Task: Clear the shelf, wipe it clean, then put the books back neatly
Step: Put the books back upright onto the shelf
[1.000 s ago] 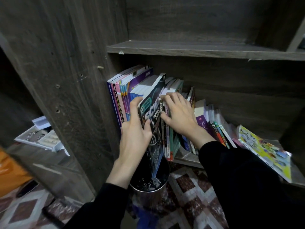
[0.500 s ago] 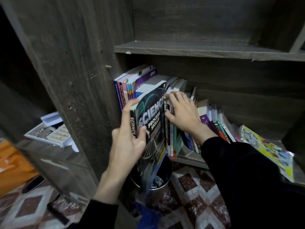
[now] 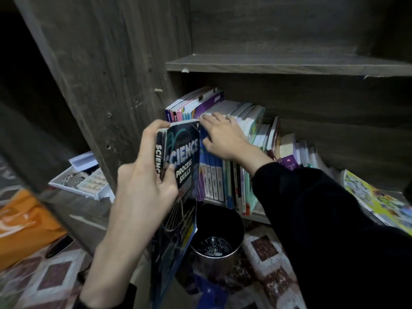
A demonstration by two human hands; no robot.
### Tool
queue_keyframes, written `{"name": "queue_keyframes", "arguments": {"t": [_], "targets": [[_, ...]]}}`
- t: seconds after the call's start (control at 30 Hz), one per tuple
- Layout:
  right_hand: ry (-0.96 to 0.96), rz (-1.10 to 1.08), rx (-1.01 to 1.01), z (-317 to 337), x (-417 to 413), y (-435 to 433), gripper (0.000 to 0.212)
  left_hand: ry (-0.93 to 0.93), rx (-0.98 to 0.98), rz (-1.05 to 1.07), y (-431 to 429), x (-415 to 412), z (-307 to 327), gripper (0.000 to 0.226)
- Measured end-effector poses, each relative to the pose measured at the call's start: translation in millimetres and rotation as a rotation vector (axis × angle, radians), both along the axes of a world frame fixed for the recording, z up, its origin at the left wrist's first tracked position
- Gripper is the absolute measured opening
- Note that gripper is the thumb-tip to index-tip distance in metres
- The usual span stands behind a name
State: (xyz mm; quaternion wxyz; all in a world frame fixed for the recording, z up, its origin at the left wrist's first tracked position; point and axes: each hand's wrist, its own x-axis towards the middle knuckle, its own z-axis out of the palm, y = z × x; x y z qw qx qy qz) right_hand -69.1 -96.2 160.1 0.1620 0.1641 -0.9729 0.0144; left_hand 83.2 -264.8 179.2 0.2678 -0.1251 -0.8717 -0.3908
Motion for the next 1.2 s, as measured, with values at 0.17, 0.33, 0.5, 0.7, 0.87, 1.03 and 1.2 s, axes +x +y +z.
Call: {"name": "queue_keyframes", "arguments": {"t": [0.17,0.33,0.5,0.7,0.87,1.03,1.2], "targets": [[-0.071,-0.053,0.084,-1,-13,-7,0.074,0.016,0.052,0.043,-6,-5,-2,0.062],[0.072,-0.078,0.137,-10,-12,2,0.059,0.042,0.038,0.064,-6,-4,4,0.06],[0.131,-0.085,0.117,-13,-8,15,0.051,0.077,0.038,0.07,-4,-8,15,0.06],[0.155,-0.089,0.132,-15,-5,24,0.053,0.099,0.099,0.031,-3,-23,31,0.059],[0.166,-0.096,0.137,-17,-2,31,0.052,0.101,0.028,0.005,1,-42,41,0.056],[0.184,-0.09,0.15,-19,1,38,0.05,0.128,-0.022,0.006,-5,-48,50,0.054],[0.185,-0.094,0.152,-19,2,39,0.052,0.154,0.026,-0.001,-2,-61,54,0.055]]}}
